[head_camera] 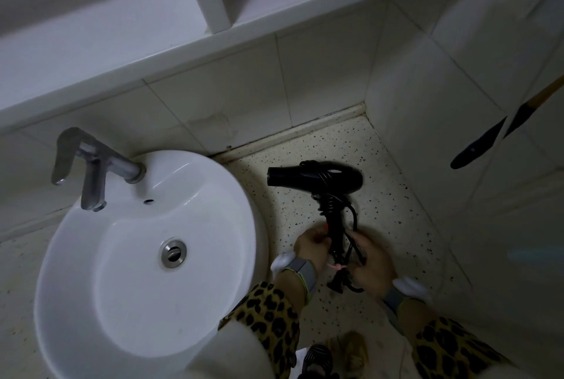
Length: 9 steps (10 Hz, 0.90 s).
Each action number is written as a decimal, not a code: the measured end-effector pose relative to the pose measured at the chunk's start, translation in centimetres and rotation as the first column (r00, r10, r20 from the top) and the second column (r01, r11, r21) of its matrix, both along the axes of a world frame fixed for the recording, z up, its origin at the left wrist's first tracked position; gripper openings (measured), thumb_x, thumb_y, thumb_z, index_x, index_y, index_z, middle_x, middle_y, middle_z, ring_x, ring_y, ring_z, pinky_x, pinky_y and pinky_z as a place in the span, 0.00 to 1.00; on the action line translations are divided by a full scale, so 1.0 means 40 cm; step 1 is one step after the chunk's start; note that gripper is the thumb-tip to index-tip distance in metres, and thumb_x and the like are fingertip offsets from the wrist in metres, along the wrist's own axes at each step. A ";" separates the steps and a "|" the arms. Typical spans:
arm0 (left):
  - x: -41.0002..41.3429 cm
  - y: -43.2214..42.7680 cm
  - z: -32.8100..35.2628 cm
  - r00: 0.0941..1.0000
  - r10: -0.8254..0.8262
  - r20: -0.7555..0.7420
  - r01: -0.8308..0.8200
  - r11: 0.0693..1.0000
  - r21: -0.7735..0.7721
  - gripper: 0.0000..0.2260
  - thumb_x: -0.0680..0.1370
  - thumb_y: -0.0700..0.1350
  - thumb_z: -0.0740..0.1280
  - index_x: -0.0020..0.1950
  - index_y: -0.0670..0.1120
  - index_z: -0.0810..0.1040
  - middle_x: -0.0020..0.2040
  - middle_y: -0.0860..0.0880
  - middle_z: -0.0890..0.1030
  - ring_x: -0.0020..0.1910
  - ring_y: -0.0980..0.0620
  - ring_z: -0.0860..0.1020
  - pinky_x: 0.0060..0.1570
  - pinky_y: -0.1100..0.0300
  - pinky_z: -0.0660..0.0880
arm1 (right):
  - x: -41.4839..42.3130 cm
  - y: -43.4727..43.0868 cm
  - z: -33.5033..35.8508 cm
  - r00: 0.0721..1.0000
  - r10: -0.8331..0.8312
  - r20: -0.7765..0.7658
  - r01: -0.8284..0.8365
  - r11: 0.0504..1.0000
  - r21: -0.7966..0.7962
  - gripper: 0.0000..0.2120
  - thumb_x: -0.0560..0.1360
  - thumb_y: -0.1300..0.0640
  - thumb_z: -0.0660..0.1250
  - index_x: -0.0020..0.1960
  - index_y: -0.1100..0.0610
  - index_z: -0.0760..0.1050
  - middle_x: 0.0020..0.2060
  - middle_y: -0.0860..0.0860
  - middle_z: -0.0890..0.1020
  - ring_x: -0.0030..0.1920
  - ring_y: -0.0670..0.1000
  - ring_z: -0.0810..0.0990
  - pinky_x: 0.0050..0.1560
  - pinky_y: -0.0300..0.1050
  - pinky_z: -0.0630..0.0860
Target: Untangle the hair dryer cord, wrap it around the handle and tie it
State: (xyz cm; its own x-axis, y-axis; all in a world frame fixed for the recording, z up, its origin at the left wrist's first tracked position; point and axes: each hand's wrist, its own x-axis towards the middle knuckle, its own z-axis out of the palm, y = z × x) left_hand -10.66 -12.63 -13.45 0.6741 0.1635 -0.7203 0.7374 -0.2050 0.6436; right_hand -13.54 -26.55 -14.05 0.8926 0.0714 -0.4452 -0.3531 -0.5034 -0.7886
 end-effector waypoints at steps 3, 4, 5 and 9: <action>0.041 -0.043 -0.008 0.990 -0.139 0.030 0.140 0.990 -0.013 0.16 0.82 0.34 0.58 0.68 0.39 0.76 0.65 0.39 0.78 0.63 0.40 0.77 0.64 0.47 0.74 | 0.061 -0.015 0.034 0.999 0.028 0.020 -0.027 0.999 -0.038 0.34 0.67 0.75 0.65 0.70 0.54 0.71 0.62 0.55 0.77 0.61 0.55 0.76 0.57 0.42 0.73; 0.047 -0.045 -0.006 0.987 -0.158 0.038 0.159 0.987 -0.012 0.16 0.82 0.34 0.57 0.68 0.37 0.75 0.65 0.38 0.78 0.62 0.39 0.77 0.65 0.47 0.73 | 0.064 -0.030 0.050 0.996 0.084 0.028 -0.082 0.994 -0.071 0.30 0.71 0.74 0.66 0.70 0.56 0.70 0.64 0.56 0.76 0.63 0.56 0.74 0.59 0.37 0.69; 0.047 -0.039 0.004 0.980 -0.188 0.061 0.190 0.982 -0.026 0.16 0.83 0.34 0.56 0.69 0.38 0.74 0.66 0.40 0.77 0.64 0.40 0.76 0.64 0.54 0.72 | 0.060 -0.048 0.070 0.988 0.148 0.046 -0.144 0.986 -0.081 0.29 0.72 0.72 0.66 0.71 0.59 0.67 0.66 0.57 0.74 0.66 0.57 0.72 0.66 0.40 0.68; 0.007 0.002 0.179 0.944 -0.196 0.266 0.180 0.980 0.083 0.19 0.83 0.39 0.58 0.74 0.45 0.68 0.70 0.44 0.74 0.68 0.44 0.73 0.67 0.59 0.69 | 0.041 -0.029 0.177 0.965 0.225 0.132 -0.201 0.964 -0.176 0.27 0.75 0.72 0.63 0.72 0.61 0.65 0.67 0.62 0.72 0.67 0.60 0.71 0.67 0.39 0.64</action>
